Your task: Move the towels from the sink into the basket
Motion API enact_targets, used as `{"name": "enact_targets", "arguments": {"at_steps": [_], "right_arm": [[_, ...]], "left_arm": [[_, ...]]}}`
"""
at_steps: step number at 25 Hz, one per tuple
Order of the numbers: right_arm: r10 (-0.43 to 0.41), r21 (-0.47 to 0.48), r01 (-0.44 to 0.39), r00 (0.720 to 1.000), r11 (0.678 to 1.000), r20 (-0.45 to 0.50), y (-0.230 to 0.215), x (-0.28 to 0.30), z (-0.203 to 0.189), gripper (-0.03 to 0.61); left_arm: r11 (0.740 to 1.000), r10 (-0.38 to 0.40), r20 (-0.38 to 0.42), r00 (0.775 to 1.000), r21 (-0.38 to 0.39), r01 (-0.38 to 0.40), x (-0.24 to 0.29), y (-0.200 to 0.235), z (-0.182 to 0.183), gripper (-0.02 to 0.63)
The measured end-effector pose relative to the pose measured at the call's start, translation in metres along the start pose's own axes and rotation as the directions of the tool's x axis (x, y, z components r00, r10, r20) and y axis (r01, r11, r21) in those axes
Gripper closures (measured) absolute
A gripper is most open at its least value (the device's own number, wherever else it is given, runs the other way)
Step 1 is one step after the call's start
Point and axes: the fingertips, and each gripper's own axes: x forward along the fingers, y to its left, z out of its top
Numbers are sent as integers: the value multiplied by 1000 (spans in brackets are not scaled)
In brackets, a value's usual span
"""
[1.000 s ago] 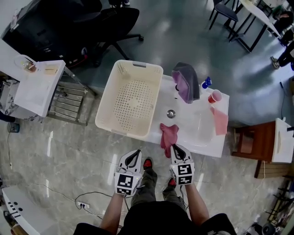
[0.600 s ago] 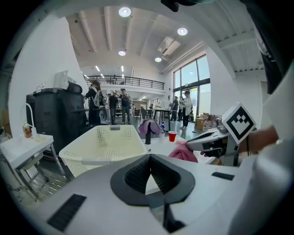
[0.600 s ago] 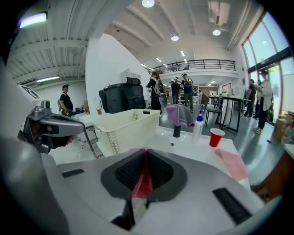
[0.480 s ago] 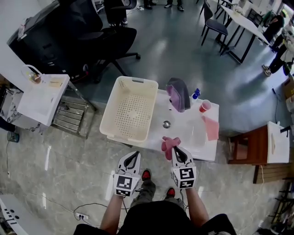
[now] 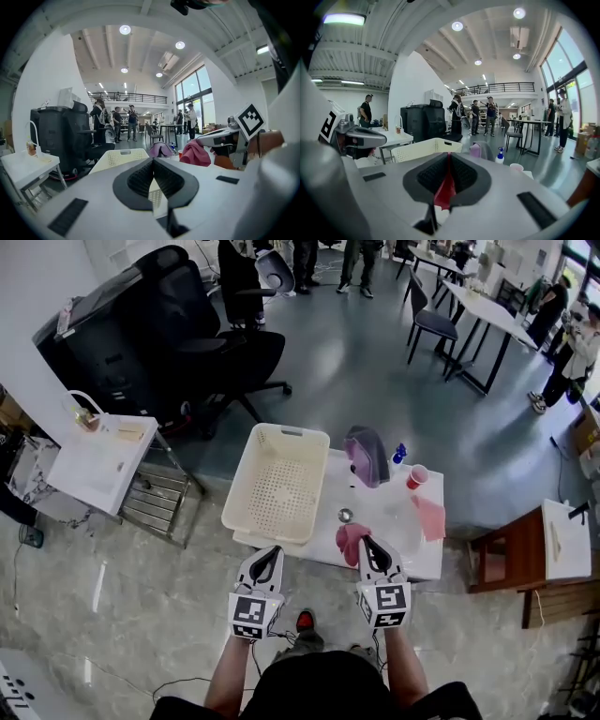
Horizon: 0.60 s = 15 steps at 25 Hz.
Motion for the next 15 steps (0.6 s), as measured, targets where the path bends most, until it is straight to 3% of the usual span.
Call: {"name": "enact_targets", "arguments": {"at_steps": [15], "right_arm": [[0, -51, 10, 982, 999, 190, 13, 12, 93, 537]], "left_arm": [[997, 57, 94, 994, 43, -61, -17, 44, 39, 607]]}}
